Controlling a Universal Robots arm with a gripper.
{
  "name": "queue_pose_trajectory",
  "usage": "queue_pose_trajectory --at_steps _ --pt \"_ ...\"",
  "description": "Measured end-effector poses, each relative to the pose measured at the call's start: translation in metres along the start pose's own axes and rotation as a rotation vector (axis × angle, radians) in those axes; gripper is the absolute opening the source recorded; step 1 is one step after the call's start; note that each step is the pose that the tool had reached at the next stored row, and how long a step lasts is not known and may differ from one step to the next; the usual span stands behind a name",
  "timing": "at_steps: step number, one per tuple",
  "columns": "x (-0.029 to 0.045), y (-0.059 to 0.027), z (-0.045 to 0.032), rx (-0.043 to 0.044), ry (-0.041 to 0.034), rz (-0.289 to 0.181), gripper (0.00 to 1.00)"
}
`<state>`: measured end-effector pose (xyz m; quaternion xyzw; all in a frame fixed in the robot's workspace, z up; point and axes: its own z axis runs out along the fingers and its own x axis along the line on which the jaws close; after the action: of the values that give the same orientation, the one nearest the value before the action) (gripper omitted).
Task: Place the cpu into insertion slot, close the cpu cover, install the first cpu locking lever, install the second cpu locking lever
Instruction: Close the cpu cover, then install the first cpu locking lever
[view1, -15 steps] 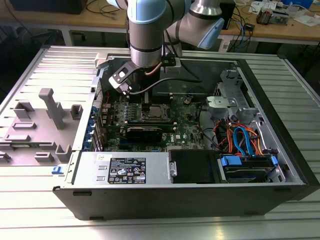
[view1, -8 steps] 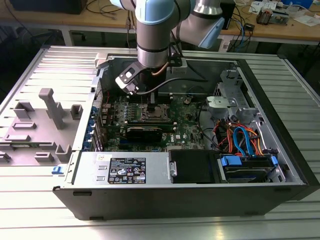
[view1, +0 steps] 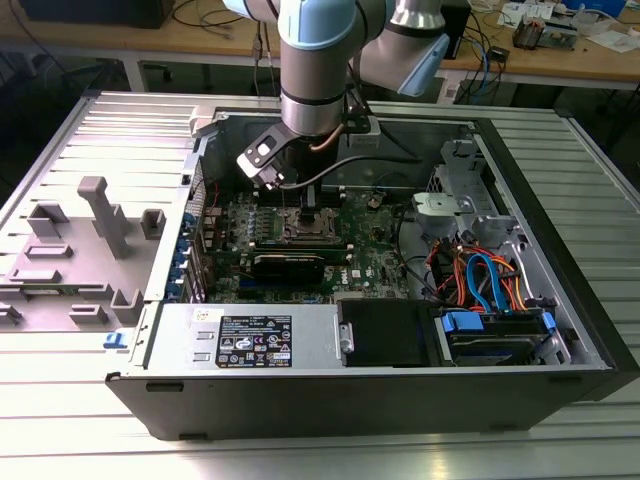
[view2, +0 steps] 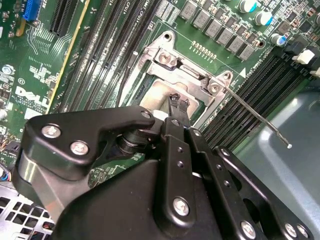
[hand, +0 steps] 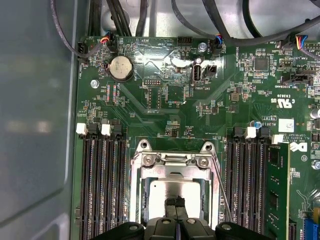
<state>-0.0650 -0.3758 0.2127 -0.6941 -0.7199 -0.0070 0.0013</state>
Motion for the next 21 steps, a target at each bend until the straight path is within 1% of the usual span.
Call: queue_pose_trajectory --at_steps 14,18,21 --pt "0.0001 0.0004 -0.0005 0.0000 0.0000 0.000 0.11" --pt "0.0001 0.0005 -0.0079 -0.0001 0.0001 0.000 0.11" --pt "0.0001 0.0005 -0.0091 -0.0001 0.0001 0.000 0.11"
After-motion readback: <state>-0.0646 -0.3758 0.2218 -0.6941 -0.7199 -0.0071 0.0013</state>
